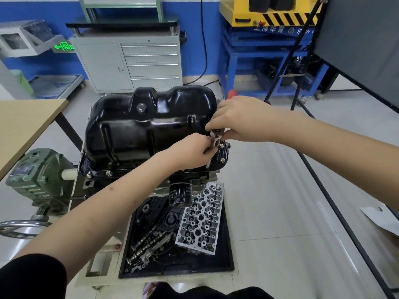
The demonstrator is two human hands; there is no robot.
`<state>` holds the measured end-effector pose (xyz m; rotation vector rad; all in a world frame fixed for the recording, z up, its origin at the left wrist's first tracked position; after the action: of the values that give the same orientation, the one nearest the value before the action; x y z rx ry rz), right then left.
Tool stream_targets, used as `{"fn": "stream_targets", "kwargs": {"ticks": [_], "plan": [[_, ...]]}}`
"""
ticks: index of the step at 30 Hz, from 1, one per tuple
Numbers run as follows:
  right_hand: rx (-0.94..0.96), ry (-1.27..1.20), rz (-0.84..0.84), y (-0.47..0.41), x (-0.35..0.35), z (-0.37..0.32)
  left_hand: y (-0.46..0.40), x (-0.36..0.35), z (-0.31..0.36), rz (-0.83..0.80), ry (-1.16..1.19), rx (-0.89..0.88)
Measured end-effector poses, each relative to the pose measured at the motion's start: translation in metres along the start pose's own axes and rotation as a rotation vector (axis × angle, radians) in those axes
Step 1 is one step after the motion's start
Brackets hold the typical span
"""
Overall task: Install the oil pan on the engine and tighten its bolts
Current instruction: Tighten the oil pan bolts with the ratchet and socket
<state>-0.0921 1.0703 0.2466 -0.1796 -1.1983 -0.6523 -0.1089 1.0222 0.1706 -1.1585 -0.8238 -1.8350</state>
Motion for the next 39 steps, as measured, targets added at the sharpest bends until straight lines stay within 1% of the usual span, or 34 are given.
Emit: {"fn": "stream_targets", "kwargs": {"ticks": [2, 4, 6, 7, 9, 13, 15, 18, 19, 21, 23, 27, 28, 30, 32, 33, 36, 39], "plan": [[-0.064, 0.003, 0.017, 0.000, 0.001, 0.003, 0.001, 0.000, -0.002, 0.017, 0.049, 0.025], [-0.181, 0.006, -0.007, 0.000, 0.000, 0.009, 0.003, 0.000, -0.002, 0.048, 0.104, 0.024], [-0.261, -0.042, -0.030, 0.001, -0.003, 0.013, 0.003, 0.002, 0.001, 0.075, 0.104, 0.002], [-0.268, -0.070, -0.029, 0.001, -0.004, 0.013, 0.002, 0.003, 0.002, 0.079, 0.090, -0.002], [-0.206, -0.118, 0.008, 0.002, -0.003, 0.012, 0.001, 0.004, 0.001, 0.064, 0.067, -0.010], [-0.038, -0.126, -0.017, 0.004, -0.002, 0.004, 0.001, 0.001, 0.001, 0.036, 0.020, -0.021], [-0.063, -0.080, 0.028, 0.002, 0.002, 0.003, 0.002, -0.001, -0.002, 0.016, 0.016, 0.005], [-0.231, -0.036, 0.016, 0.000, 0.001, 0.010, 0.005, -0.001, -0.005, 0.020, 0.103, 0.021], [-0.257, -0.034, 0.015, 0.000, 0.001, 0.009, 0.005, 0.000, -0.005, 0.034, 0.115, 0.022], [-0.229, -0.022, 0.032, -0.002, 0.001, 0.005, 0.006, 0.001, -0.004, 0.054, 0.091, 0.024], [-0.155, -0.036, 0.042, -0.003, 0.002, 0.000, 0.005, 0.002, -0.004, 0.058, 0.062, 0.027], [-0.024, -0.051, -0.008, -0.001, 0.001, -0.001, 0.001, 0.000, -0.003, 0.017, 0.030, 0.014], [-0.037, -0.024, -0.001, -0.001, 0.001, -0.001, 0.001, -0.002, -0.003, 0.007, 0.026, 0.012], [-0.138, 0.044, 0.008, -0.002, 0.001, 0.004, 0.001, -0.002, -0.005, 0.008, 0.062, 0.014], [-0.242, 0.028, -0.002, -0.001, 0.000, 0.007, 0.002, -0.001, -0.006, 0.037, 0.100, 0.023], [-0.259, 0.006, -0.003, -0.001, 0.000, 0.008, 0.002, -0.001, -0.006, 0.053, 0.092, 0.030], [-0.178, -0.017, 0.016, -0.002, -0.003, 0.005, 0.000, 0.000, -0.005, 0.078, 0.051, 0.032], [-0.060, 0.002, -0.026, -0.001, -0.006, 0.003, -0.002, 0.000, -0.005, 0.042, 0.034, 0.027]]}}
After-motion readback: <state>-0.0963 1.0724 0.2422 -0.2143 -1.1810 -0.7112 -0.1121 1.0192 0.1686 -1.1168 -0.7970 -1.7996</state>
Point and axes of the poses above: each hand's wrist, its own y-axis away from the middle knuckle, its own x-axis out of the back of the hand, z = x × y, the point moved 8 cm from there along -y, towards the middle knuckle, and after that the axes turned 7 degrees about -z, right-handed, at the moved point
